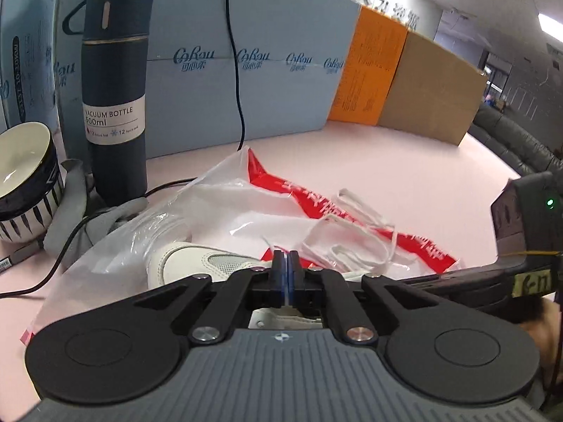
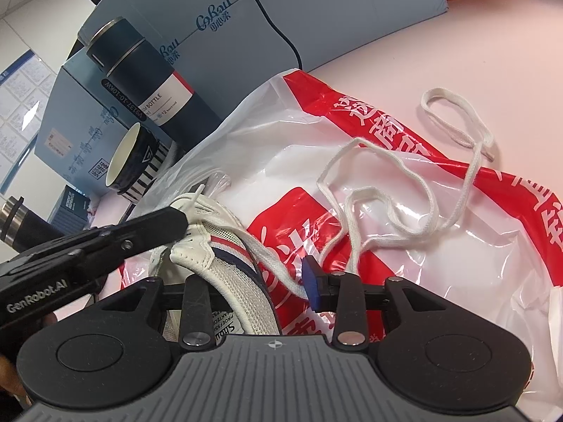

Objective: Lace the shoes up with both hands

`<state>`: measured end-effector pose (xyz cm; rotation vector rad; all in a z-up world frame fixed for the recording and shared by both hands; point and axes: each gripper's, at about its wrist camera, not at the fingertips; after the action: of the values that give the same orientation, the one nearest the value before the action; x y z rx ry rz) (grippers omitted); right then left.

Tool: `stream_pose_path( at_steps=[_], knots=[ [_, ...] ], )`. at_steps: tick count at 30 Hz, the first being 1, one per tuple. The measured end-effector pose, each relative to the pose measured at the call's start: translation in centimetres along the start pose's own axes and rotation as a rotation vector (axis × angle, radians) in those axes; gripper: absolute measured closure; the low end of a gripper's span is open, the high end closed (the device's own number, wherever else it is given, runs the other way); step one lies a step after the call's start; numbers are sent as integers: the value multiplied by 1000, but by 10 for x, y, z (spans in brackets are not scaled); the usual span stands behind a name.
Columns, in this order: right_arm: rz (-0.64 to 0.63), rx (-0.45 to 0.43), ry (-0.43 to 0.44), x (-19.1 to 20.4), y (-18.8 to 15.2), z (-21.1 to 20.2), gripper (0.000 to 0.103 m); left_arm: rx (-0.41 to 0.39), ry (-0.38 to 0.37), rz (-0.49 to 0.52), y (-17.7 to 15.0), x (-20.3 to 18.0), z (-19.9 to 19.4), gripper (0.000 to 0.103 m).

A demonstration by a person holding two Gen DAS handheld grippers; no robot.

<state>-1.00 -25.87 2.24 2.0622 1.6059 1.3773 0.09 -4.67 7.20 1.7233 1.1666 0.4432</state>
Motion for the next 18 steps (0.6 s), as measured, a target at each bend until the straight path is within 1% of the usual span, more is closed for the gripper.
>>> stream_pose_path(
  at_steps=[1,2,3,4,5,10,11,12,13,14,16,18],
  knots=[
    [-18,-6,-6,2,0,0,66,-11,4,0,0,1,0,102],
    [-57,-28,-23,6,-1,-3,61,-23,8,1,1,2,-1,102],
    [-96,-49,-41,10,-1,-5,48,-30,9,-17,1,6,-4,102],
    [-134,-71,-59,14,-2,-8,42,-38,10,-36,2,10,-7,102],
    [-175,-93,-76,18,-2,-10,40,-43,14,-55,1,13,-9,102],
    [-511,-163,-88,54,-7,-20,40,-54,30,-168,-6,28,-13,102],
    [-572,-171,-85,60,-9,-21,49,-58,33,-184,-8,29,-13,102],
    [-632,-178,-81,67,-11,-22,67,-61,33,-193,-8,30,-14,102],
    [-670,-164,-56,71,-13,-22,77,-65,30,-204,-9,31,-14,102],
    [-692,-149,-44,74,-16,-20,89,-72,26,-218,-9,32,-15,102],
    [-733,-130,-37,78,-19,-16,91,-87,12,-262,-8,36,-16,102],
    [-729,-117,-43,75,-17,-14,92,-105,-5,-308,-7,40,-18,102]
  ],
)
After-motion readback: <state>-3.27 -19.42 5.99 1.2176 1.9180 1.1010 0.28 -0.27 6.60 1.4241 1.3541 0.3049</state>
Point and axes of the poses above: each gripper's, at about its wrist camera, not at the fingertips, and z roughly the way its jaws point, x to its left, y to its top, and after that the axes turned 9 degrees about -x, right-handed
